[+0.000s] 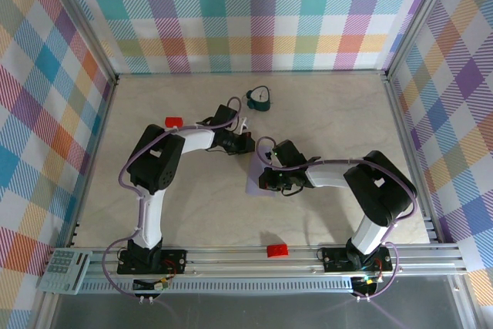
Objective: Fold a paper plane with a square sheet of paper (fold left side to right side)
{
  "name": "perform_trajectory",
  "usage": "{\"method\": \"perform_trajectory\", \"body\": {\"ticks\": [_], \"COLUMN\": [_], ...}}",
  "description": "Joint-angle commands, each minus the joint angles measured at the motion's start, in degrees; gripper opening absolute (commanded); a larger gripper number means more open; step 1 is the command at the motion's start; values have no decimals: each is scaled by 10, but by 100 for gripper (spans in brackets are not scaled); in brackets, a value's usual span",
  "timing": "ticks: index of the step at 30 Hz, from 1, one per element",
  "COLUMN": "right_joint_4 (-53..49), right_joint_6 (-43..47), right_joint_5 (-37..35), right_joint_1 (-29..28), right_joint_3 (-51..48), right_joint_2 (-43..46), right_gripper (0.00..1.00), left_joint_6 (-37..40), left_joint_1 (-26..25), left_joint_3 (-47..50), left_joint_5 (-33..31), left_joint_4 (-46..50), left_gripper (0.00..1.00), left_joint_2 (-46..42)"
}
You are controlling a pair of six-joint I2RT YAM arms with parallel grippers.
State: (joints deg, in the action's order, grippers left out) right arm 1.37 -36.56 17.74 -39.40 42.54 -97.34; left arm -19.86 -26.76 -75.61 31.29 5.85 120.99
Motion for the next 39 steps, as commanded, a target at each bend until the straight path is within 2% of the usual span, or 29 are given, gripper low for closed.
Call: {"method": "perform_trajectory", "body": {"ticks": [1, 9, 13, 20, 26, 31, 39], "right_joint_4": [-140, -143, -136, -100, -68, -75, -79], "right_joint_6": [14, 17, 11, 8, 38, 58, 55], "right_joint_5": [-27, -25, -20, -6, 22, 30, 30], "right_joint_1": [-4, -4, -3, 2, 22, 27, 27], "right_joint_3": [-35, -31, -31, -17, -8, -2, -3], "right_joint_2": [-33, -32, -28, -18, -20, -22, -22], "right_gripper": [0, 0, 0, 0, 0, 0, 0], "left_joint_6": [17, 30, 30, 17, -32, -67, -59], "left_joint_1": [36, 40, 41, 38, 11, -22, -51], "left_joint_3": [-33, -90, -85, 54, 198, 235, 183], "left_joint_5": [-77, -72, -67, -62, -22, 12, 0], "left_joint_4": [-11, 30, 27, -11, -60, -114, -103], "left_gripper": [0, 0, 0, 0, 0, 0, 0], "left_joint_2": [31, 46, 30, -114, -223, -217, -151]}}
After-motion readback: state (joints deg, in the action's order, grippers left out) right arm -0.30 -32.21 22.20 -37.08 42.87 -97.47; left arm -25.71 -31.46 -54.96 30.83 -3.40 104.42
